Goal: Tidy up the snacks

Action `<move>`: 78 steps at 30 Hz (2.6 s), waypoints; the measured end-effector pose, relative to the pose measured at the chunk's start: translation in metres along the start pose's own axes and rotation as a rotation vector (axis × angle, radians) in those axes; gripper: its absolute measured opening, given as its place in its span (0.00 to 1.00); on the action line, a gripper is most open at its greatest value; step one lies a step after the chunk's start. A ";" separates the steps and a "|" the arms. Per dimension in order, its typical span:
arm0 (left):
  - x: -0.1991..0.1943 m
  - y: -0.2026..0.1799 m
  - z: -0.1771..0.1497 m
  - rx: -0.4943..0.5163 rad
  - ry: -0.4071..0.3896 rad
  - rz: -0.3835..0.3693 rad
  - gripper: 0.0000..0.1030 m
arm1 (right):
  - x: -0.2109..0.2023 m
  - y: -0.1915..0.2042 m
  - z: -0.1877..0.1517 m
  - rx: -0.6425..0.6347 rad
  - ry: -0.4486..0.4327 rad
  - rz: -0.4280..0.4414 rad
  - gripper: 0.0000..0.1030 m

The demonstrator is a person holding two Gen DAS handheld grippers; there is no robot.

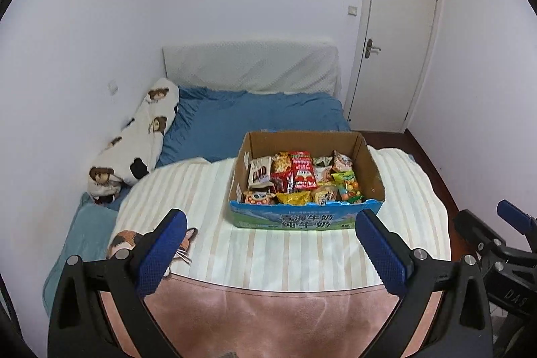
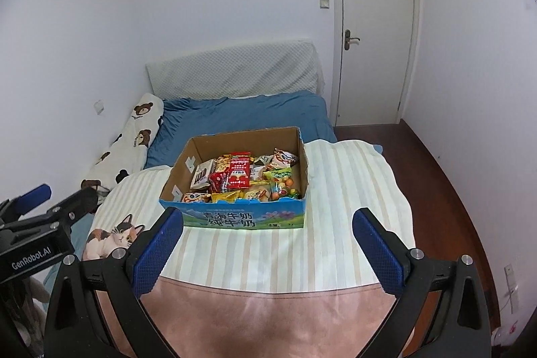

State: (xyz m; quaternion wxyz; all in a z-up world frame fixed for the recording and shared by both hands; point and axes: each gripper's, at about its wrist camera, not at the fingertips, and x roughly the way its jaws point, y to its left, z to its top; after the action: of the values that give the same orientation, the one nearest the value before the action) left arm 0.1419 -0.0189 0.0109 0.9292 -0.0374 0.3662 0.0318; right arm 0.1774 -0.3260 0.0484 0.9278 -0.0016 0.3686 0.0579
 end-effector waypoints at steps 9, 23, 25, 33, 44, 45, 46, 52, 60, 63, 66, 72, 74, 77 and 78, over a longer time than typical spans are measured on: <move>0.063 0.003 0.004 -0.003 0.069 0.037 1.00 | 0.053 -0.005 0.009 -0.006 0.026 -0.066 1.00; 0.124 -0.006 0.018 0.048 0.113 0.074 1.00 | 0.134 0.002 0.022 -0.008 0.097 -0.093 1.00; 0.127 -0.007 0.019 0.053 0.113 0.073 1.00 | 0.141 0.003 0.022 -0.003 0.107 -0.088 1.00; 0.129 -0.010 0.022 0.068 0.110 0.068 1.00 | 0.153 0.002 0.023 0.016 0.121 -0.095 1.00; 0.127 -0.010 0.024 0.064 0.104 0.064 1.00 | 0.150 0.001 0.025 0.018 0.111 -0.100 1.00; 0.127 -0.010 0.024 0.062 0.106 0.064 1.00 | 0.149 0.002 0.025 0.018 0.111 -0.101 1.00; 0.127 -0.010 0.024 0.062 0.105 0.062 1.00 | 0.149 0.002 0.025 0.017 0.110 -0.101 1.00; 0.125 -0.008 0.025 0.058 0.106 0.062 1.00 | 0.147 0.003 0.025 0.022 0.114 -0.096 1.00; 0.125 -0.008 0.024 0.058 0.108 0.061 1.00 | 0.145 0.004 0.026 0.024 0.115 -0.095 1.00; 0.124 -0.009 0.025 0.056 0.105 0.060 1.00 | 0.144 0.004 0.026 0.024 0.113 -0.096 1.00; 0.124 -0.009 0.025 0.056 0.104 0.062 1.00 | 0.142 0.004 0.027 0.025 0.108 -0.098 1.00; 0.124 -0.010 0.027 0.057 0.102 0.060 1.00 | 0.141 0.003 0.030 0.023 0.106 -0.099 1.00; 0.124 -0.011 0.028 0.056 0.102 0.060 1.00 | 0.141 0.003 0.031 0.023 0.106 -0.100 1.00; 0.124 -0.011 0.029 0.059 0.099 0.060 1.00 | 0.140 0.003 0.031 0.024 0.106 -0.099 1.00; 0.124 -0.012 0.030 0.061 0.097 0.061 1.00 | 0.140 0.003 0.031 0.023 0.105 -0.100 1.00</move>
State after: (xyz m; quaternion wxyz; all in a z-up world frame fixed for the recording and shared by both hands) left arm 0.2534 -0.0240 -0.0517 0.9097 0.0006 0.4126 0.0474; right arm 0.2992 -0.3069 -0.0247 0.9089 -0.0126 0.4167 0.0070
